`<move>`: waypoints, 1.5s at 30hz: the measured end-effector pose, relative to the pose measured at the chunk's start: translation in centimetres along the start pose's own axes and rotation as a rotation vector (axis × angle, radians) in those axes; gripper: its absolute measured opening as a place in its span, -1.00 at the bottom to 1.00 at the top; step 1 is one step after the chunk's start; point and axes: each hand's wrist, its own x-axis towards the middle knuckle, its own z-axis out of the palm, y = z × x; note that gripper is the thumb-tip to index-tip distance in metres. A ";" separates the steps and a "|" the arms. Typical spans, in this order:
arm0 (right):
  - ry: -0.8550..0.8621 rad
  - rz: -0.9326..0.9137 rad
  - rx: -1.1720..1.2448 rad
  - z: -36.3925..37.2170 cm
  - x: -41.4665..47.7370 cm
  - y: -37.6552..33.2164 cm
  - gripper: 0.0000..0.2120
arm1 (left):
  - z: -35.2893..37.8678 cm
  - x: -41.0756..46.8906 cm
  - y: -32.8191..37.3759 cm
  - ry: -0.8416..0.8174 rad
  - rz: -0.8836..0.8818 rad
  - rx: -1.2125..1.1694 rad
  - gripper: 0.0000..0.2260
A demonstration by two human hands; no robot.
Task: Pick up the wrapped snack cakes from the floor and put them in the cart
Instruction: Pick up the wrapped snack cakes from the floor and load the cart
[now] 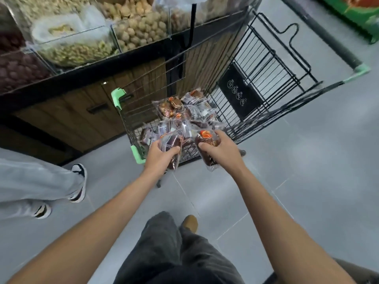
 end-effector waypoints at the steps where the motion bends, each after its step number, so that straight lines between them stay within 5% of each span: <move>1: -0.021 -0.005 -0.015 -0.1 1.4 -0.3 -0.49 | 0.3 0.8 0.4 0.026 -0.006 -0.020 -0.49; 3: -0.057 0.001 -0.028 -0.2 4.3 -1.0 -0.33 | 0.7 2.8 0.9 0.057 -0.022 -0.044 -0.48; 8: -0.128 -0.013 -0.012 0.1 11.1 -1.8 -0.31 | 1.7 9.2 1.8 0.070 -0.137 -0.124 -0.46; 11: -0.149 -0.014 -0.047 0.7 15.4 -1.7 -0.47 | 2.7 13.2 2.0 0.096 -0.170 -0.109 -0.55; 15: -0.218 0.050 -0.162 2.4 20.6 -1.0 -0.60 | 4.2 17.5 1.5 0.068 -0.275 -0.059 -0.43; 24: -0.366 0.304 -0.294 6.3 26.7 3.2 -0.22 | 7.6 23.4 -0.9 0.066 -0.450 0.067 -0.33; 34: -0.376 0.245 -0.370 8.3 28.4 4.4 -0.56 | 8.6 25.0 -1.7 0.047 -0.520 -0.018 -0.47; 45: -0.428 0.043 -0.261 5.3 26.7 2.1 -0.74 | 6.8 21.7 1.9 0.062 -0.337 -0.005 -0.50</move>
